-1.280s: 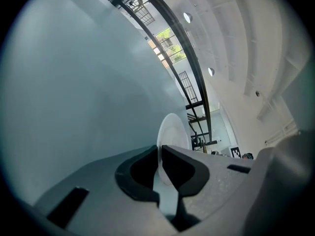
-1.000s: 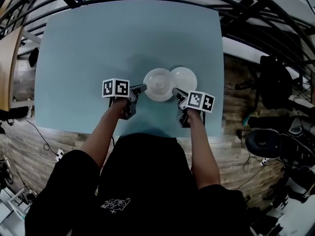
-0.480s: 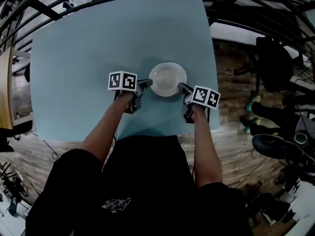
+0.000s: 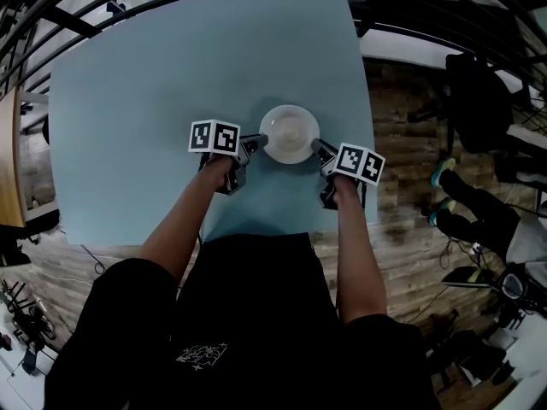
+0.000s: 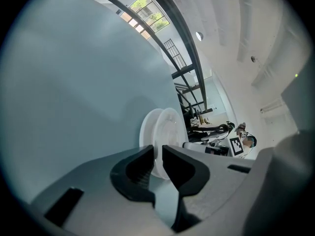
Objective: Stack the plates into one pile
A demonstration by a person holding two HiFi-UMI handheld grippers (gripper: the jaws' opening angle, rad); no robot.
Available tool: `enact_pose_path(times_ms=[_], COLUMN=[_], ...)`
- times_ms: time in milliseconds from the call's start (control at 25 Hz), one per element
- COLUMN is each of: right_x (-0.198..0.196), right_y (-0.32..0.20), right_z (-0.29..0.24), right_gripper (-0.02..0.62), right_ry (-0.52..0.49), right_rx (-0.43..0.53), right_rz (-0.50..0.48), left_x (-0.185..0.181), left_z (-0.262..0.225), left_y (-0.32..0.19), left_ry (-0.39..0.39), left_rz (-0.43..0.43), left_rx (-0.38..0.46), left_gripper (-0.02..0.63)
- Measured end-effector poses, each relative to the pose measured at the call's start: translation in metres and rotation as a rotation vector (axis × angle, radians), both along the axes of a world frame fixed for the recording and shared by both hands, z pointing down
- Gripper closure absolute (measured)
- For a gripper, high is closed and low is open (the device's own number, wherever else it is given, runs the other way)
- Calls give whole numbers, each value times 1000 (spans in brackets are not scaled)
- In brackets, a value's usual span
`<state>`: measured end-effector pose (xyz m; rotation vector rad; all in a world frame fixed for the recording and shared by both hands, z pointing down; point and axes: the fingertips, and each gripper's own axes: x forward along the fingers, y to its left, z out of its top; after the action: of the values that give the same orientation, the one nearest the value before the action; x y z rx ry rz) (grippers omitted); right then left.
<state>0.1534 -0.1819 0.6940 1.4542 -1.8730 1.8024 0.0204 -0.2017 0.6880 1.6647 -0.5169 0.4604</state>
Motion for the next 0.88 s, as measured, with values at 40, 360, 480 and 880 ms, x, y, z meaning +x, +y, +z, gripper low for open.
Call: enact_pose_path(times_ms=[40,360,480,880], right_x=[0,-3,-4,-3], right_y=[0,-2,-2,-12], right_z=[1,2,1,-3], right_gripper=[557,557,557,557], right_ry=[0,8,18,144], right_rx=[-3,-11,-8,24], right_rz=[-1,-14,-15,-86], left_x=[0,-6,-11,-14], left_z=[0,2,2,-2], left_y=[1,3,3,1], left_ry=[0,-11,-17,-3], left_rz=[1,-6,-18,-38], left_rx=[-1,-11,-7,1], left_gripper=[565,549,548,548])
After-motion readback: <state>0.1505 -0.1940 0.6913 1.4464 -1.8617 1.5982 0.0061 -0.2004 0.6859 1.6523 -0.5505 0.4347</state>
